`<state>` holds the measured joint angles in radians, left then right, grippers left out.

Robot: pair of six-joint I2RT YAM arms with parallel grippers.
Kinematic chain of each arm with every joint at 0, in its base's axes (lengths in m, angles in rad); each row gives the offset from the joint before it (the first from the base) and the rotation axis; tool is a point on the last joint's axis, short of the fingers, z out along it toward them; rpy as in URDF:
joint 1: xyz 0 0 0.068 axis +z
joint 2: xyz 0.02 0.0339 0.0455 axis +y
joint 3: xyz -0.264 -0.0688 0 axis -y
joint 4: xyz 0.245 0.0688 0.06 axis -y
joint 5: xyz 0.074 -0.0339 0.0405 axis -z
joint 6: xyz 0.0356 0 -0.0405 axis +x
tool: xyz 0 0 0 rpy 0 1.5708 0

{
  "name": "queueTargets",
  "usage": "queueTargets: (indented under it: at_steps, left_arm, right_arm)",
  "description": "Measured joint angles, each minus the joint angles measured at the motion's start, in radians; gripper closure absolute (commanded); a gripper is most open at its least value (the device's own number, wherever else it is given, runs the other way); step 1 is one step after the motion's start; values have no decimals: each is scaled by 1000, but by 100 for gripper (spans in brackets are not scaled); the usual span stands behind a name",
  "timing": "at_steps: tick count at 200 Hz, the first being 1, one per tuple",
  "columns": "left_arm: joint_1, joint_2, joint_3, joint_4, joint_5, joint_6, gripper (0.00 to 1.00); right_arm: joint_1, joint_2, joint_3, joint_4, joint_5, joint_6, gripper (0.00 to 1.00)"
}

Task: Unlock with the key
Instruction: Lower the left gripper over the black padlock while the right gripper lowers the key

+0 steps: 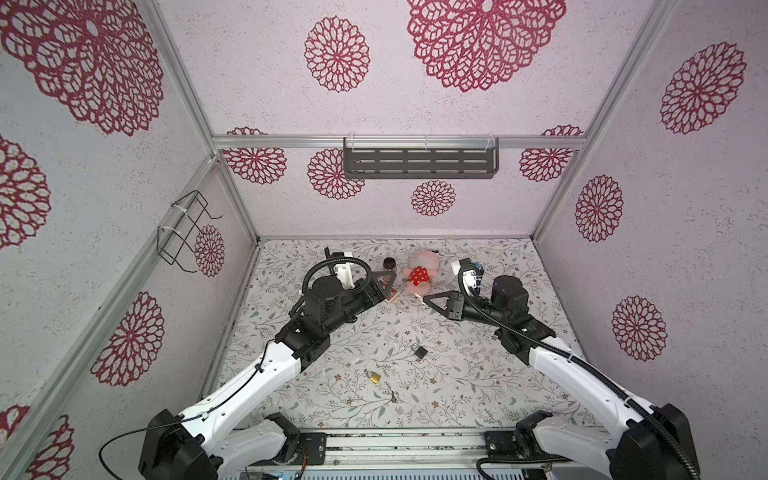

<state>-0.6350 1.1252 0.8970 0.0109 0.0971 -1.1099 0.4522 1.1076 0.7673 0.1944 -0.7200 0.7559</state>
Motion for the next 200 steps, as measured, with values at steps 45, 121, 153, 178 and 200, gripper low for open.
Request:
queueTargets:
  at_steps: [45, 121, 153, 178, 200]
  left_arm:
    - [-82, 53, 76, -316, -127, -80, 30]
    - [-214, 332, 191, -528, -197, -202, 35]
    - [-243, 460, 259, -558, -198, -242, 35]
    - [-257, 554, 307, -574, -196, -266, 34]
    - [-272, 624, 349, -586, -196, -283, 35]
  right_arm:
    - [-24, -39, -84, -179, 53, -95, 100]
    - [-73, -86, -232, -335, 164, -143, 100]
    - [-118, -97, -247, -352, 177, -158, 100]
    - [-163, -97, -262, -357, 173, -165, 100]
    - [-200, -95, -278, -356, 161, -173, 100]
